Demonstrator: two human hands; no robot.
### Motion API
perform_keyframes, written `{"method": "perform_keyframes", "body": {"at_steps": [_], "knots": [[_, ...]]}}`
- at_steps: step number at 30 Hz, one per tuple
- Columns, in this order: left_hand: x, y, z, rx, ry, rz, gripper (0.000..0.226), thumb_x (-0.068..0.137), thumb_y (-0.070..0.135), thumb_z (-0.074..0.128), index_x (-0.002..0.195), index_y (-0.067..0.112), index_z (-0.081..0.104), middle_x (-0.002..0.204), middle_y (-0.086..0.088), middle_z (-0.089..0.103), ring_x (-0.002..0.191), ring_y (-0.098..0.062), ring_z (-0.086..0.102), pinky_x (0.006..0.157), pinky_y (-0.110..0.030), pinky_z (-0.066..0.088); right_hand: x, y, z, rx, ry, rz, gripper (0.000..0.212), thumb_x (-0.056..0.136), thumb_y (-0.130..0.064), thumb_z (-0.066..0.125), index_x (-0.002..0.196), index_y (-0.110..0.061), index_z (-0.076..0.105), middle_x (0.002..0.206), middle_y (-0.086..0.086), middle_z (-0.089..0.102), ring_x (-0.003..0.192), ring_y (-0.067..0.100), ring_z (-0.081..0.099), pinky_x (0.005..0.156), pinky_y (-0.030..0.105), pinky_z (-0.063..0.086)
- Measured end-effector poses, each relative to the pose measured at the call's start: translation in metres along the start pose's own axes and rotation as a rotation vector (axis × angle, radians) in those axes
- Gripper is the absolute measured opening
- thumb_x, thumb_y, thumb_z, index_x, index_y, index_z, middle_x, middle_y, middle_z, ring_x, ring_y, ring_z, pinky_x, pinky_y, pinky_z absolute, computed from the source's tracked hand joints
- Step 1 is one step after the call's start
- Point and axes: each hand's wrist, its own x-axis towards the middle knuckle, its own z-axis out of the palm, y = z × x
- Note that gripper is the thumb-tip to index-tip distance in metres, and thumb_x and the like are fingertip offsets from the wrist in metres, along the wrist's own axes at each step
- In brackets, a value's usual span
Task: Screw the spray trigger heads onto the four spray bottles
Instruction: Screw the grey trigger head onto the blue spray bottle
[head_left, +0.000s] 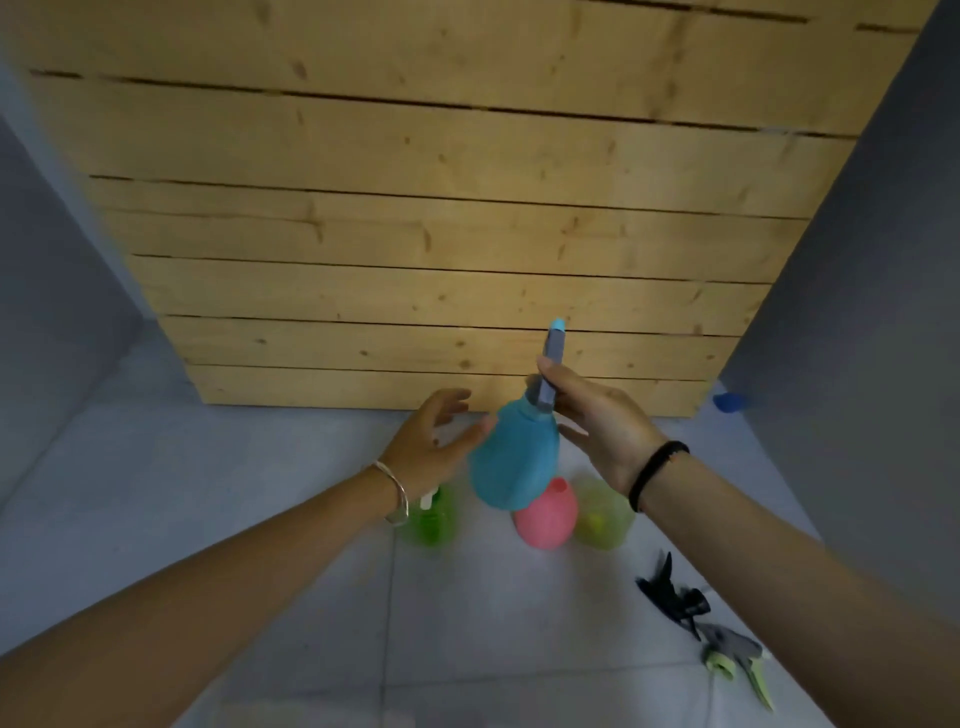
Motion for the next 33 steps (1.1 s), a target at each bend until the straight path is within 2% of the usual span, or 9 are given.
{"method": "perform_keyframes", "body": {"at_steps": [6, 9, 12, 15, 17, 19, 23, 26, 33], "knots": [[0.026, -0.053, -0.003, -0.004, 0.160, -0.099, 0.045, 0.092, 0.034, 0.053, 0.134, 0.018, 0.045, 0.136, -0.002, 0.049, 0.114, -0.008, 0.043, 0.092, -0.020, 0.031, 0.036, 0.048, -0.003, -0.037, -0.030, -0.008, 0.048, 0.080, -0.043, 0.064, 0.102, 0.000, 0.069, 0.105, 0.005, 0.072, 0.107, 0.016, 0.062, 0.104, 0.037, 0.042], [0.031, -0.084, 0.001, 0.019, 0.151, -0.158, 0.052, 0.093, 0.035, 0.051, 0.141, 0.020, 0.036, 0.147, -0.003, 0.038, 0.128, -0.014, 0.039, 0.097, -0.021, 0.028, 0.048, 0.069, -0.003, 0.043, -0.074, -0.010, 0.050, 0.084, -0.032, 0.063, 0.103, 0.014, 0.060, 0.096, 0.011, 0.065, 0.084, 0.014, 0.064, 0.071, 0.021, 0.057], [0.035, -0.110, 0.005, 0.008, 0.127, -0.236, 0.061, 0.092, 0.040, 0.050, 0.145, 0.021, 0.027, 0.151, -0.002, 0.033, 0.136, -0.020, 0.035, 0.103, -0.022, 0.025, 0.059, 0.088, -0.001, 0.096, -0.134, 0.000, 0.044, 0.088, -0.019, 0.060, 0.100, 0.023, 0.054, 0.097, 0.023, 0.058, 0.063, 0.006, 0.065, 0.051, 0.013, 0.051], [0.035, -0.129, 0.012, 0.069, 0.079, -0.254, 0.050, 0.092, 0.037, 0.051, 0.136, 0.015, 0.041, 0.126, -0.006, 0.053, 0.113, -0.023, 0.054, 0.097, -0.029, 0.044, 0.069, 0.105, 0.000, 0.064, -0.169, -0.012, 0.039, 0.090, -0.012, 0.056, 0.091, 0.027, 0.052, 0.091, 0.020, 0.052, 0.056, 0.005, 0.061, 0.053, 0.013, 0.051], [0.034, -0.139, 0.016, 0.084, 0.053, -0.229, 0.027, 0.094, 0.035, 0.047, 0.112, 0.015, 0.052, 0.092, -0.003, 0.058, 0.082, -0.018, 0.057, 0.069, -0.013, 0.047, 0.075, 0.116, 0.001, 0.010, -0.166, -0.012, 0.033, 0.091, -0.011, 0.056, 0.081, 0.020, 0.057, 0.089, 0.020, 0.053, 0.057, 0.005, 0.060, 0.055, 0.012, 0.050], [0.033, -0.143, 0.019, 0.076, 0.038, -0.212, 0.013, 0.096, 0.036, 0.043, 0.093, 0.025, 0.050, 0.077, 0.006, 0.052, 0.069, -0.007, 0.050, 0.054, 0.000, 0.039, 0.081, 0.125, 0.003, -0.024, -0.154, -0.023, 0.030, 0.091, -0.011, 0.056, 0.066, 0.006, 0.058, 0.087, 0.020, 0.055, 0.062, 0.007, 0.061, 0.057, 0.011, 0.049], [0.032, -0.146, 0.021, 0.032, 0.047, -0.198, 0.019, 0.094, 0.045, 0.038, 0.109, 0.038, 0.048, 0.085, 0.025, 0.047, 0.073, 0.012, 0.045, 0.057, 0.008, 0.035, 0.091, 0.144, 0.008, -0.051, -0.118, 0.012, 0.022, 0.086, -0.018, 0.063, 0.068, -0.007, 0.066, 0.088, 0.012, 0.067, 0.079, 0.008, 0.066, 0.069, 0.012, 0.052], [0.032, -0.145, 0.021, 0.028, 0.032, -0.181, 0.013, 0.093, 0.048, 0.037, 0.085, 0.043, 0.047, 0.073, 0.020, 0.044, 0.063, 0.009, 0.042, 0.053, 0.006, 0.037, 0.095, 0.153, 0.011, -0.089, -0.119, 0.034, 0.020, 0.085, -0.023, 0.066, 0.070, -0.010, 0.069, 0.082, 0.005, 0.069, 0.086, 0.014, 0.065, 0.093, 0.031, 0.051], [0.029, -0.147, 0.022, 0.001, 0.048, -0.151, 0.014, 0.094, 0.046, 0.037, 0.082, 0.047, 0.045, 0.075, 0.019, 0.043, 0.066, 0.006, 0.041, 0.057, 0.005, 0.035, 0.093, 0.168, 0.020, -0.105, -0.025, 0.040, 0.017, 0.082, -0.028, 0.067, 0.083, -0.011, 0.074, 0.078, -0.006, 0.072, 0.087, 0.009, 0.067, 0.092, 0.033, 0.050]]}}
